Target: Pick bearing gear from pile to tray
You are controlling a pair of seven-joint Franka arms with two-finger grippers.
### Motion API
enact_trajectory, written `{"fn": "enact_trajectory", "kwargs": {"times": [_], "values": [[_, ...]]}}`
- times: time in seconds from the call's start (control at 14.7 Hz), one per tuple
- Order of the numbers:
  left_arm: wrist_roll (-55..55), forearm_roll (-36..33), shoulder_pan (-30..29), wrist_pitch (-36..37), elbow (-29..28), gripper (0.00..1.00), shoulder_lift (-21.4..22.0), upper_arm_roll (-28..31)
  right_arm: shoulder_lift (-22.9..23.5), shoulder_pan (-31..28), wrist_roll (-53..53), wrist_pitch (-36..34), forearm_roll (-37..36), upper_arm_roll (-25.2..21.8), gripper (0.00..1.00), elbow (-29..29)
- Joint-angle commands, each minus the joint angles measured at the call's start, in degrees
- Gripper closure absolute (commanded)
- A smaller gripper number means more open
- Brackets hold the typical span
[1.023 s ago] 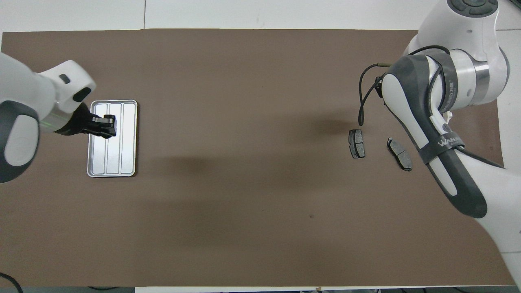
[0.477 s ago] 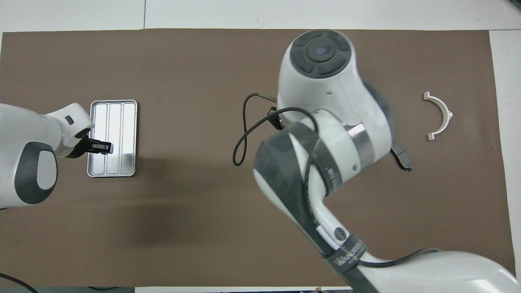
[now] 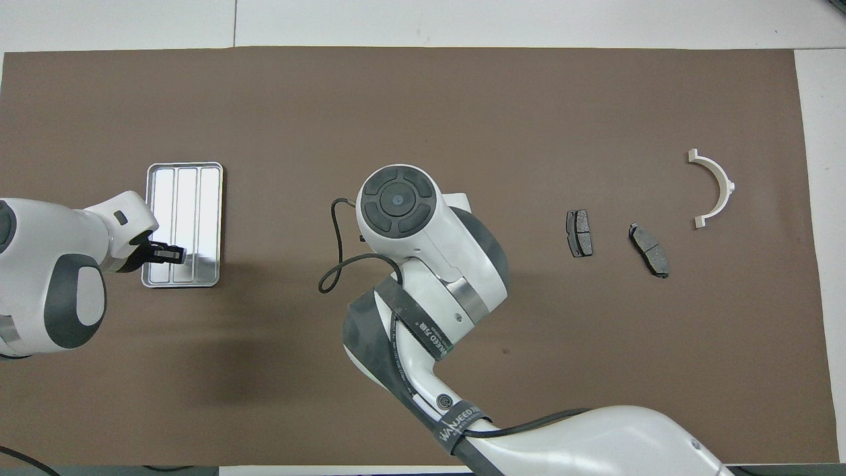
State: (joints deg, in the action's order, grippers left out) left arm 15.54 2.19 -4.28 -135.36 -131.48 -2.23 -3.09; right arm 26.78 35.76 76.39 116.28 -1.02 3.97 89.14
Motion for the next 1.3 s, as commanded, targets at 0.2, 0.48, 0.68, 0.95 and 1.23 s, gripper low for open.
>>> {"fn": "enact_trajectory", "kwargs": {"times": [0.2, 0.48, 0.68, 0.95, 1.23], "values": [[3.01, 1.06, -0.91, -2.97, -3.70, 1.00, 1.27, -0.34, 7.40, 1.33, 6.14, 10.80, -5.39, -0.19, 1.00, 0.32], [2.57, 1.06, -0.82, -5.00, -4.05, 1.00, -0.31, -0.34, 7.58, 0.63, 6.05, 12.12, -5.39, -0.19, 1.00, 0.59], [2.04, 1.06, -0.38, -6.57, -4.05, 1.00, -1.37, -0.34, 8.11, 0.63, 6.14, 13.53, -5.39, -0.19, 0.79, 1.03], [1.60, 1.06, 0.06, -7.81, -3.96, 1.00, -2.25, -0.34, 8.02, 0.02, 6.05, 12.66, -5.39, -0.28, 0.01, 0.60], [2.21, 0.97, 0.15, -7.99, -3.61, 0.20, -2.60, -0.34, 7.50, -1.82, 4.91, 10.02, -5.57, -0.54, 0.00, -1.16]]}}
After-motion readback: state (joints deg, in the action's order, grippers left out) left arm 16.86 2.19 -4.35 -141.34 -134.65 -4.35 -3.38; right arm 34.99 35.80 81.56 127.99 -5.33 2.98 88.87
